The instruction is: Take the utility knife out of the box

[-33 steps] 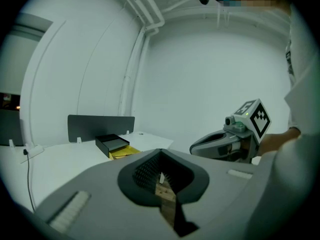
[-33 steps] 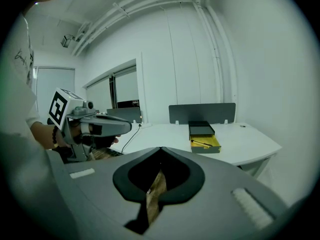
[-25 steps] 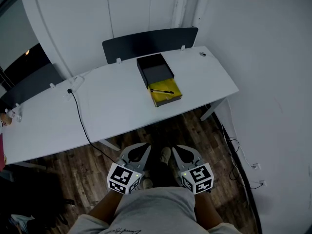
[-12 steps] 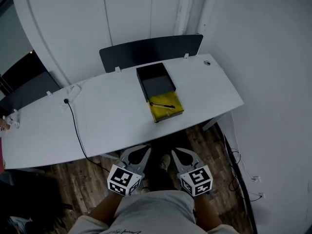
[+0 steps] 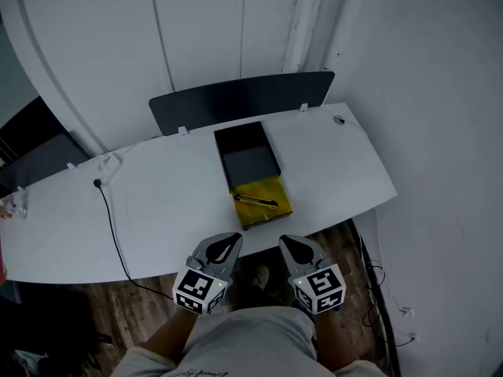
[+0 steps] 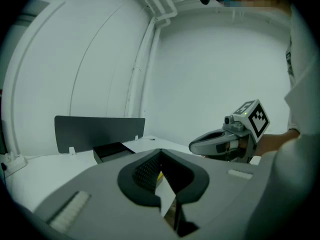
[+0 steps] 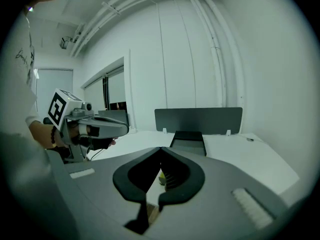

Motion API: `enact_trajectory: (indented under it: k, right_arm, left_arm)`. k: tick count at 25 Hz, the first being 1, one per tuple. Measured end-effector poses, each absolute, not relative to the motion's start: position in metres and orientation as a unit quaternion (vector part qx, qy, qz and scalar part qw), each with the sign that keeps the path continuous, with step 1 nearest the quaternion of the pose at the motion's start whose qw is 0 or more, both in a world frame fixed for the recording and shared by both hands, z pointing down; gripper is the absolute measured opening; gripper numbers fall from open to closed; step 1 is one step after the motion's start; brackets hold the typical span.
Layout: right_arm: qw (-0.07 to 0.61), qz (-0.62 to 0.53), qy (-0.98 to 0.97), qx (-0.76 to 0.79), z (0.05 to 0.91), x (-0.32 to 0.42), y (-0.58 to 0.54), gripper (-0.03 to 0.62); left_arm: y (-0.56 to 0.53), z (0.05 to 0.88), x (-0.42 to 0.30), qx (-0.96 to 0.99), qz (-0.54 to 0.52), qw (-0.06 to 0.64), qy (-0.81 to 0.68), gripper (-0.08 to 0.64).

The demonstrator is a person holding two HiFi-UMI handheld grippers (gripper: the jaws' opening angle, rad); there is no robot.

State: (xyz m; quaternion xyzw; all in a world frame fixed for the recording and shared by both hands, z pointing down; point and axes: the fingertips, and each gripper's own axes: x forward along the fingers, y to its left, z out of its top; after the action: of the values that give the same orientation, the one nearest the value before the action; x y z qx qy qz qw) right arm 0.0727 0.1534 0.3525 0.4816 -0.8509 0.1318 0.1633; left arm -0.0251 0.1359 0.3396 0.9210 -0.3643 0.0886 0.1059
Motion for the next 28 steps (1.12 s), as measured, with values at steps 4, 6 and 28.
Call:
enact_trajectory:
  k: [4, 6, 28]
  right_arm:
    - [0.168, 0.127, -0.859, 0.466, 0.35, 0.086, 0.116, 0.014]
    - [0.169, 0.122, -0.863, 0.46, 0.347, 0.092, 0.098, 0.014]
    - [0.192, 0.126, -0.891, 0.39, 0.358, 0.09, 0.014, 0.014]
  left_arm:
    - [0.1, 0.337, -0.009, 0.916, 0.086, 0.105, -0.377, 0.0]
    - [0.083, 0.335, -0.003, 0.914, 0.083, 0.105, -0.384, 0.0]
    - [0.004, 0.34, 0.009, 0.898, 0.1, 0.116, -0.413, 0.0]
